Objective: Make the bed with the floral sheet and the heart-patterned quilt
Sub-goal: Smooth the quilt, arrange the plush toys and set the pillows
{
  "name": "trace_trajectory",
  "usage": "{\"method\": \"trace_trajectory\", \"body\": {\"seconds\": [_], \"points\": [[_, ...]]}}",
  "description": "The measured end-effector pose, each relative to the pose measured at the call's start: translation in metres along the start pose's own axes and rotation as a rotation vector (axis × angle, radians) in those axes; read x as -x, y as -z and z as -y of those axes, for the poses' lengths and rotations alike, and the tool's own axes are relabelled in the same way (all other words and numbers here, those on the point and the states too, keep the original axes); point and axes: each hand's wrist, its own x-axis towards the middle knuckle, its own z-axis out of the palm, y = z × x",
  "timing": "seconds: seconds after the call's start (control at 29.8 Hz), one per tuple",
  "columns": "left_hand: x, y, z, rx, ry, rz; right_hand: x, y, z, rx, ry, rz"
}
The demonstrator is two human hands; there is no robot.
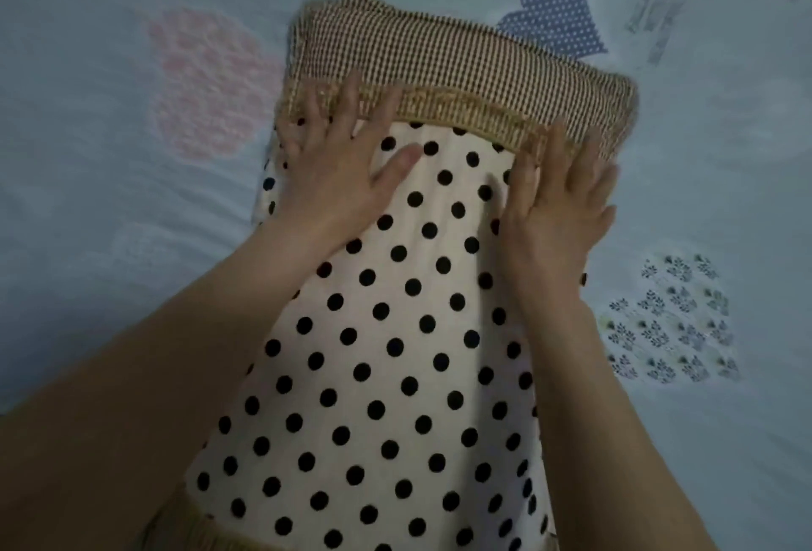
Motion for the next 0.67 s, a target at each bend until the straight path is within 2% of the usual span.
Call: {"method": "trace_trajectory", "body": {"seconds": [0.07, 0.1, 0.13, 0.2, 0.27, 0.34, 0.4, 0.44, 0.57, 0.6, 0.67], "points": [[0.028, 0.017, -0.009, -0.062, -0.093, -0.150, 0.025, 0.020, 0.009, -0.005, 0.088, -0.212], [0.047, 0.015, -0.012, -0.095, -0.121, -0.171, 0.043, 0.019, 0.014, 0.028, 0.157, -0.235], [0.066, 0.004, -0.014, -0.138, -0.138, -0.133, 0.062, 0.009, 0.016, 0.106, 0.206, -0.183], [0.093, -0.025, -0.012, -0.219, -0.131, 0.044, 0.097, -0.025, 0.009, 0.295, 0.230, 0.003], [0.095, -0.039, -0.004, -0.226, -0.095, 0.120, 0.098, -0.039, 0.001, 0.334, 0.192, 0.109], [0.087, -0.022, -0.010, -0.160, -0.058, 0.061, 0.089, -0.025, 0.011, 0.231, 0.149, 0.070], [0.090, -0.005, -0.018, -0.104, -0.063, -0.064, 0.092, -0.007, 0.020, 0.163, 0.126, -0.106], [0.098, -0.006, -0.020, -0.090, -0.074, -0.074, 0.100, -0.006, 0.018, 0.177, 0.151, -0.146], [0.141, -0.036, -0.013, -0.233, -0.126, 0.168, 0.147, -0.028, 0.003, 0.344, 0.234, 0.186], [0.144, -0.036, -0.010, -0.211, -0.081, 0.151, 0.145, -0.027, 0.000, 0.325, 0.233, 0.215], [0.140, -0.012, -0.006, -0.152, 0.084, 0.083, 0.127, -0.004, 0.001, 0.238, 0.165, 0.138]]}}
